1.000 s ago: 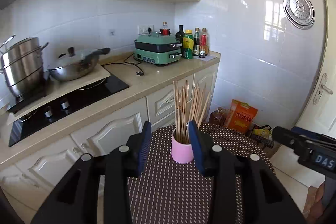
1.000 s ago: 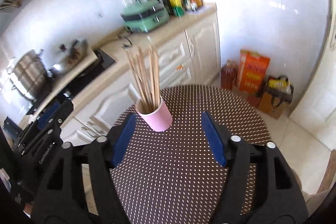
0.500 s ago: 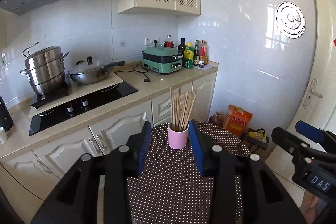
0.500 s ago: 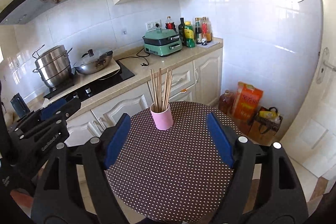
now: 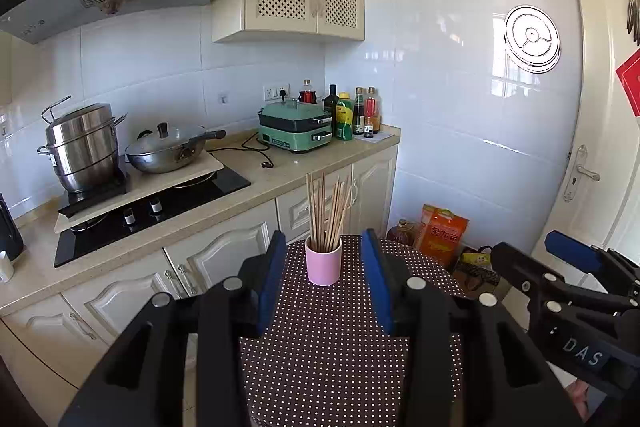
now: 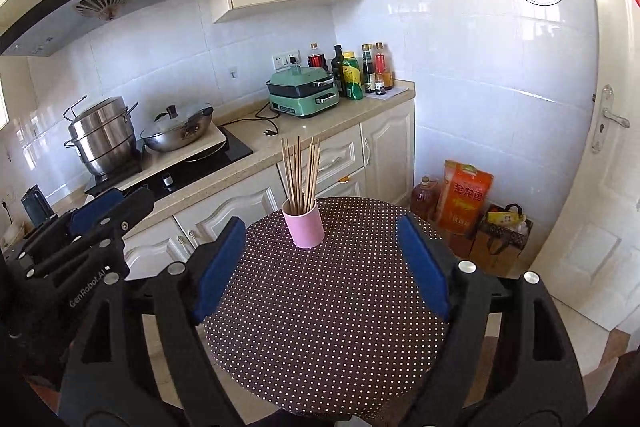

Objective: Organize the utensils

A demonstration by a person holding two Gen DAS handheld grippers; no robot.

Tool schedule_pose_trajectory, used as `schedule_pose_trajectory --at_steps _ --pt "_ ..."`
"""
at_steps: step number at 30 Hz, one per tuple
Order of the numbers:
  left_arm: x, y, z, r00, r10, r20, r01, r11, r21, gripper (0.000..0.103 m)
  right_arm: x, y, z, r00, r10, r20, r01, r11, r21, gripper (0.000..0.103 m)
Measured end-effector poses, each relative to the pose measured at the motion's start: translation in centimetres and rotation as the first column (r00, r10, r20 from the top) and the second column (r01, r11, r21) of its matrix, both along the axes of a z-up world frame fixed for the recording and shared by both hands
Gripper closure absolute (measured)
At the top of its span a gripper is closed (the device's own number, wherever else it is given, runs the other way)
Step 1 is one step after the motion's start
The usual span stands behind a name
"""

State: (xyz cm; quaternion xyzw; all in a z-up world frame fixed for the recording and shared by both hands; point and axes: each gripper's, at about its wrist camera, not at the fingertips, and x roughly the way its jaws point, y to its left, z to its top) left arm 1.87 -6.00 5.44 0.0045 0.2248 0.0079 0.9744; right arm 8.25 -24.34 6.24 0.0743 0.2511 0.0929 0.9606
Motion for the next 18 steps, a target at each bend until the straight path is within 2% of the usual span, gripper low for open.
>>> schedule_pose_trajectory --at_steps 9,18 --pt "-0.7 -0.3 -0.2 1.000 0.003 -0.001 -0.003 1.000 -0.018 0.060 -0.9 0.2 0.1 1.000 0.011 0.005 -0.011 1.000 -0.006 0.023" --pt "-1.1 -0.6 -0.2 1.000 -0.003 0.001 0.003 1.000 0.002 0.059 -1.5 0.0 0.4 1.000 0.006 0.010 -0.006 1.000 0.008 0.023"
